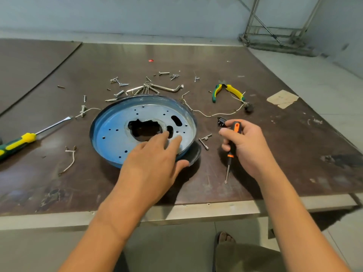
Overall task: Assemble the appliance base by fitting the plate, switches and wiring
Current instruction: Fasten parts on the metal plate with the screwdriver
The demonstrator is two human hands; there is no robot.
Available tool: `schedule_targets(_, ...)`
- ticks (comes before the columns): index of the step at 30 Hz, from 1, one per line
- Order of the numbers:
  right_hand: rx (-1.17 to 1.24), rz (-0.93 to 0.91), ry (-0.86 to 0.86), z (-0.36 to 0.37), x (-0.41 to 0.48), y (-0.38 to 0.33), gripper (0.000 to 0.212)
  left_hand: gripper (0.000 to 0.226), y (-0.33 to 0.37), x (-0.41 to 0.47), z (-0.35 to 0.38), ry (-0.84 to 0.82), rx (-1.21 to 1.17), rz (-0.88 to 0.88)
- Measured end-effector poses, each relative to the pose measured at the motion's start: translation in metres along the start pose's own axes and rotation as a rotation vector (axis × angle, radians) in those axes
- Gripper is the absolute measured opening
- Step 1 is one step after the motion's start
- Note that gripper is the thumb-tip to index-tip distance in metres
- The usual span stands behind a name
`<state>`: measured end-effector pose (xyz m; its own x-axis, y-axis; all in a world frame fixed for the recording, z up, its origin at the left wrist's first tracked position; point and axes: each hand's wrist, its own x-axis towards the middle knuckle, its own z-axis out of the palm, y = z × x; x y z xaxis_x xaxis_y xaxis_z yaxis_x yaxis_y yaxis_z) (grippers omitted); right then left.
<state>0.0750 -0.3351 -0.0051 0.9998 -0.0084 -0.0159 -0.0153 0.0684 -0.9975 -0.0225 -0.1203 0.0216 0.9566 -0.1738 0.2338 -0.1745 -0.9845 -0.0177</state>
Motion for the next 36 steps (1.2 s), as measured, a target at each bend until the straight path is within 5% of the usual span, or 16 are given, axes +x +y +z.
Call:
schedule_targets(4, -0.358, -0.046, -0.031, 0.010, 0.006, 0.003, 0.020, 0.036, -0.008, -0.001, -0.005, -0.056, -0.042, 0.050)
schedule_targets(9, -0.862, -0.106, -0.018, 0.030, 0.008, 0.006, 0.022, 0.032, -0.048, -0.017, -0.023, -0.249, -0.105, 0.018)
schedule_targets(11, -0.973, -0.113, 0.001, 0.033, 0.008, 0.008, 0.029, 0.033, -0.052, -0.019, -0.025, -0.201, -0.139, 0.014)
schedule_targets(14, -1.037, -0.111, 0.028, 0.034, 0.007, 0.007, 0.026, 0.057, -0.031, -0.008, -0.016, -0.082, -0.155, -0.011)
schedule_targets(26, -1.110, -0.078, -0.040, 0.029, 0.007, 0.004, 0.023, 0.025, -0.045, -0.011, -0.018, -0.205, -0.129, -0.047)
schedule_targets(30, -1.055, -0.099, 0.030, 0.029, 0.011, 0.007, 0.022, 0.057, -0.035, -0.005, -0.015, -0.103, -0.141, -0.107)
schedule_targets(36, -1.089, -0.096, -0.022, 0.031, 0.013, 0.006, 0.024, 0.048, -0.023, -0.006, 0.001, -0.057, -0.035, -0.045)
